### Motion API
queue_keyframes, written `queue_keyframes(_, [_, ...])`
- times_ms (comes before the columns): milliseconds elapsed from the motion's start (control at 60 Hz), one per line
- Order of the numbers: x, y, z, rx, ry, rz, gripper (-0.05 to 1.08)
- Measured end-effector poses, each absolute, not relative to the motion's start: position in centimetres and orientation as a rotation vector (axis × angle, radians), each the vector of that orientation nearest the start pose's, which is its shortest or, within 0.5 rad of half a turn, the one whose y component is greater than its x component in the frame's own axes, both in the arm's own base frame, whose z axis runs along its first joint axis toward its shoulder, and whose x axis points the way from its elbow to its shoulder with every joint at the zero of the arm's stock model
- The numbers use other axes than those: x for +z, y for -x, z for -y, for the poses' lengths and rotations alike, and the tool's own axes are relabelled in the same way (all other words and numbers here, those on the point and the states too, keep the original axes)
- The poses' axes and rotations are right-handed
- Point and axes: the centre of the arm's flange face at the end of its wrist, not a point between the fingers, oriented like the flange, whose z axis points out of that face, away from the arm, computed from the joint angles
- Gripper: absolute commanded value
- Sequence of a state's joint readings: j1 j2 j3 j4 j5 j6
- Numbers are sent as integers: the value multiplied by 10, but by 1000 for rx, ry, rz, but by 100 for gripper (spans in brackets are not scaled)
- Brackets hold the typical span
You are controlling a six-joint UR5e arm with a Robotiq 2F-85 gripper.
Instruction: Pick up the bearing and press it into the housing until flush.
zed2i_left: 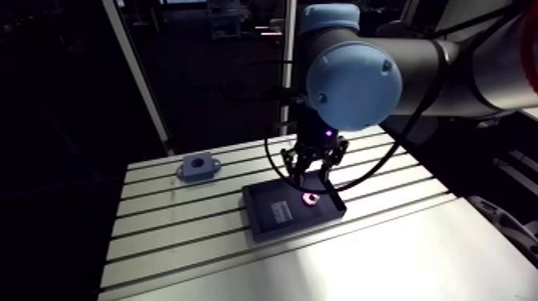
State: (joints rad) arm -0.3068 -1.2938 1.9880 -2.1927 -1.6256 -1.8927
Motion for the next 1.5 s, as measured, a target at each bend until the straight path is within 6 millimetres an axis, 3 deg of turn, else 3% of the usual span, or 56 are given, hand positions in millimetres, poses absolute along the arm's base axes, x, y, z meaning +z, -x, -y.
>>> queue_keyframes(583, [193, 521, -33, 45, 26, -3047, 38])
queue_keyframes(1500, [176, 518, -34, 36, 17, -3030, 38])
